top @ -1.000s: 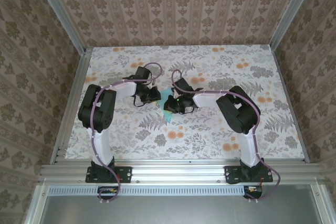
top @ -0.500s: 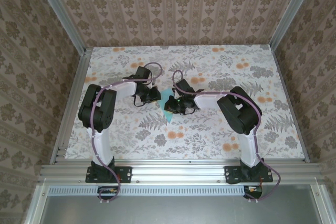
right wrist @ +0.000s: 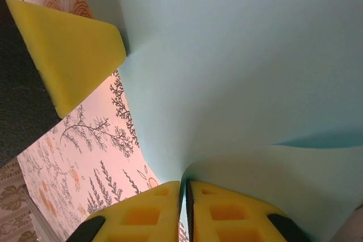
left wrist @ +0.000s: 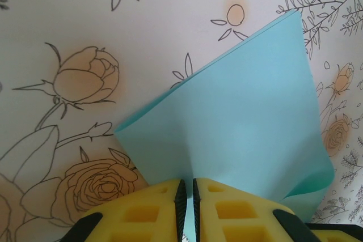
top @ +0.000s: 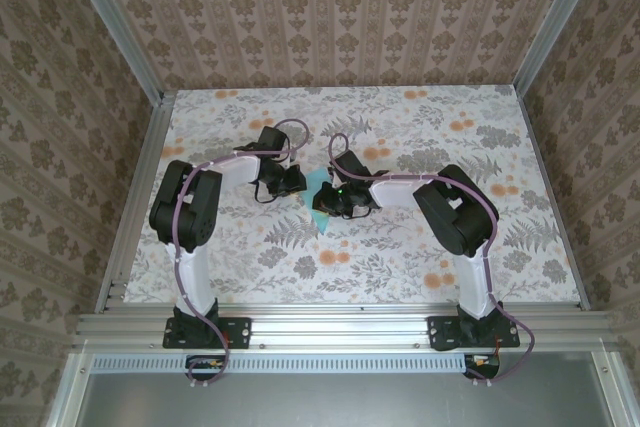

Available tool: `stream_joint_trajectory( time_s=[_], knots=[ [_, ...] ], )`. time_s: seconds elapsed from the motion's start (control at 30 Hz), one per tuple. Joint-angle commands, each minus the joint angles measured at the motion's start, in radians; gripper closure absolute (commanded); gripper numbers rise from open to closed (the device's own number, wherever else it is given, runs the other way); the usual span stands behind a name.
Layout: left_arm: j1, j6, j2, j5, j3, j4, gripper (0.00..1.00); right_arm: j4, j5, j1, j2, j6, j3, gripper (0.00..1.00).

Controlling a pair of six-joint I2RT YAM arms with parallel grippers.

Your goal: Fold a paper plane with a square sheet of paper (pick it up from the middle)

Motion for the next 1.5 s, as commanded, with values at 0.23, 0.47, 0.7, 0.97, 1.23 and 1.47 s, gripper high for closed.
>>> stream_joint_trajectory(
  time_s=[0.23,0.47,0.7,0.97,1.23,1.47],
  knots=[
    [-0.010,0.021,0.029,-0.049,-0.004,-0.082,0.84,0.000,0.054,0.000,-0.001,0.021,-0.038,0.72],
    [-0.010,0.027,-0.013,-0.034,0.040,-0.103,0.84,0.005,0.059,-0.001,-0.012,0.015,-0.066,0.81],
    [-0.011,0.031,0.003,-0.032,0.053,-0.115,0.84,0.039,0.036,-0.002,-0.015,0.010,-0.084,0.64],
    [-0.010,0.030,0.020,-0.033,0.042,-0.114,0.84,0.030,0.051,-0.009,-0.022,0.012,-0.096,0.80],
    [-0.009,0.028,-0.013,-0.017,0.048,-0.115,0.84,0.005,0.059,-0.011,-0.011,0.011,-0.094,0.98],
    [-0.019,-0.024,-0.136,0.104,-0.028,-0.037,0.84,-0.012,0.057,-0.011,0.001,0.002,-0.092,1.00]
  ],
)
